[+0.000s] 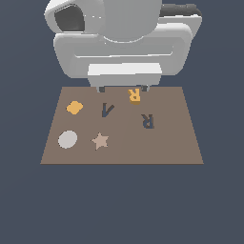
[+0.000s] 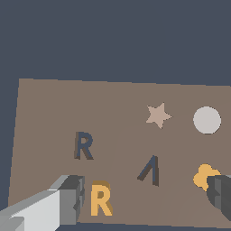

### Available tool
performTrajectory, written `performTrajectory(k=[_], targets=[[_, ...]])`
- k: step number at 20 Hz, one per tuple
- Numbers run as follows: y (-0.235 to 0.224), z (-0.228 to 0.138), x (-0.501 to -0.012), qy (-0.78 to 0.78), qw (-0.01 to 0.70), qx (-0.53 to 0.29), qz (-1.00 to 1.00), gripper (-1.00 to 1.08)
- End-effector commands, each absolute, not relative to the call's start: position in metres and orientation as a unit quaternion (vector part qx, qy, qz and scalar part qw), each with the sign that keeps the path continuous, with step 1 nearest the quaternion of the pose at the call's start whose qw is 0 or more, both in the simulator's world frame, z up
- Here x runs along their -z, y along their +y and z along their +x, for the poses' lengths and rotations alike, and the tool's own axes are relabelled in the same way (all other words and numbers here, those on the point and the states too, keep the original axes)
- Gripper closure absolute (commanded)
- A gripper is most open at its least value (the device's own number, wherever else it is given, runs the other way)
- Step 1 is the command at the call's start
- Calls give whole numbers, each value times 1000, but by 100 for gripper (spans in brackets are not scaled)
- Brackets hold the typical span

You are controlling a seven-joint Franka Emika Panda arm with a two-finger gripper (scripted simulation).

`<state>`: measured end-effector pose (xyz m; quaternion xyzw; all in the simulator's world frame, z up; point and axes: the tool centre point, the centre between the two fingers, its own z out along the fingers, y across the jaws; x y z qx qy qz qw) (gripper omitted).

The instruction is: Insert a designated object into the corresponding slot on a board.

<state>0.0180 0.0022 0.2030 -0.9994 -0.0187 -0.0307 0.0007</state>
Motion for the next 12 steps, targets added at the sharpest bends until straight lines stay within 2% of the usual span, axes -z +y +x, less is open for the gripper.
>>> performTrajectory(k=[1,12], targets=[[2,18,-203,-19,1,31,-999,-92],[9,-1,-177,-19,1,25,-1000,-92]])
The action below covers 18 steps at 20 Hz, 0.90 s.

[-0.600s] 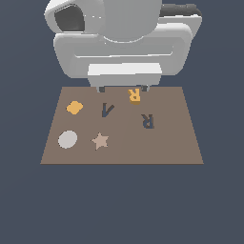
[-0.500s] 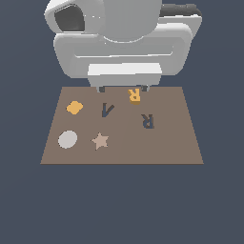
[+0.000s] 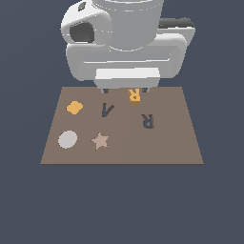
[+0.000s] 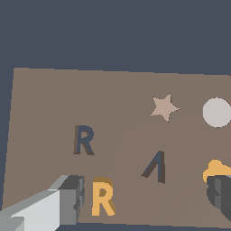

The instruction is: Insert a designated object into the corresponding slot on a board.

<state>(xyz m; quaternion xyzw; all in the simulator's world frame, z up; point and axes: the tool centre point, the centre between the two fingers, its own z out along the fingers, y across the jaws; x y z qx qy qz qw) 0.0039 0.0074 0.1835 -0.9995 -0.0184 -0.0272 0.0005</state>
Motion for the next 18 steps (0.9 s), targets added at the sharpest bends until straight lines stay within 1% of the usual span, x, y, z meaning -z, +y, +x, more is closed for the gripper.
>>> performTrajectory(k=[1,12,18], targets=[[11,-5,-172,-18,1,24,-1000,-92],[32,-62,-93,-18,0,9,-1000,-92],[41,-84,-63,-18,0,2,-1000,-92]])
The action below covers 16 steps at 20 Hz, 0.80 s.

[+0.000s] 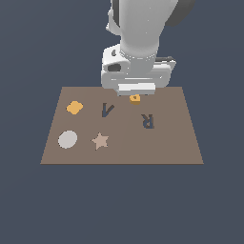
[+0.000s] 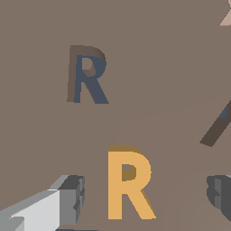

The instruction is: Insert a designated object into the corresponding slot on a board.

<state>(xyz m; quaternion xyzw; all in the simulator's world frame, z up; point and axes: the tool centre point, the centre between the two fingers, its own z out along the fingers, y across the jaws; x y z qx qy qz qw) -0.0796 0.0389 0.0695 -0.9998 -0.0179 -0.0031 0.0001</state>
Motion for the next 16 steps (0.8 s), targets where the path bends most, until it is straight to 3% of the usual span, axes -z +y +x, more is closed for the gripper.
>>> performTrajectory(k=[1,16], targets=[[42,-87,-60,-18,0,2,-1000,-92],[44,-92,-35,-18,0,0,-1000,-92]])
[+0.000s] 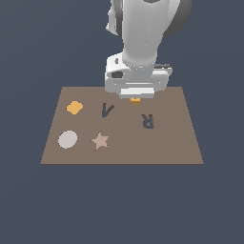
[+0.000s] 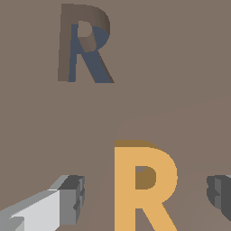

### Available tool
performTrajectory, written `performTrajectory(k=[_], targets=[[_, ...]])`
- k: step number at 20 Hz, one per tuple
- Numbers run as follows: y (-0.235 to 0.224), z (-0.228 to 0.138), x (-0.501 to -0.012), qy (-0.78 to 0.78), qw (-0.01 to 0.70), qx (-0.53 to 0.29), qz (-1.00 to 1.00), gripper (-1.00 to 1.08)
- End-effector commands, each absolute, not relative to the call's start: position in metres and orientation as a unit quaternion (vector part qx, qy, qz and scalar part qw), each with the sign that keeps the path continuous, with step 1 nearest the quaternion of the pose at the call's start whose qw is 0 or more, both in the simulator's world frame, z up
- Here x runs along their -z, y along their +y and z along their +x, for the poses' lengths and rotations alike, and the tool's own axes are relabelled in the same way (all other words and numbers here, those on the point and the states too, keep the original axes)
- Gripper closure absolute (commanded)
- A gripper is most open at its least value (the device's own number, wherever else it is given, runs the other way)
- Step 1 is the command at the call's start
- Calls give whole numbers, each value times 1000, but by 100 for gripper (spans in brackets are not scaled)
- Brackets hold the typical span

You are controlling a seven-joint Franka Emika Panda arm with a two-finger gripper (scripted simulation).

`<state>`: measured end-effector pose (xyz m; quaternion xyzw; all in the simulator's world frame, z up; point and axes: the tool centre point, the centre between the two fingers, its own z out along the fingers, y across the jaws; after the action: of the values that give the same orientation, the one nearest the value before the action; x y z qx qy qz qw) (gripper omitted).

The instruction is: Insert a designated object into the corresponding slot on a board.

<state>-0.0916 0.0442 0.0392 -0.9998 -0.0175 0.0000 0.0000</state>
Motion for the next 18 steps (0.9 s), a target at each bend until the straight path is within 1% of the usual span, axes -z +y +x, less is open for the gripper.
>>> performTrajectory(k=[1,4,5,18], targets=[[44,-92,-32,-18,0,0,-1000,-92],[44,-92,-30,-17,0,0,-1000,-92],[44,-92,-30,-17,0,0,-1000,108],[45,-92,-30,-17,0,0,-1000,108]])
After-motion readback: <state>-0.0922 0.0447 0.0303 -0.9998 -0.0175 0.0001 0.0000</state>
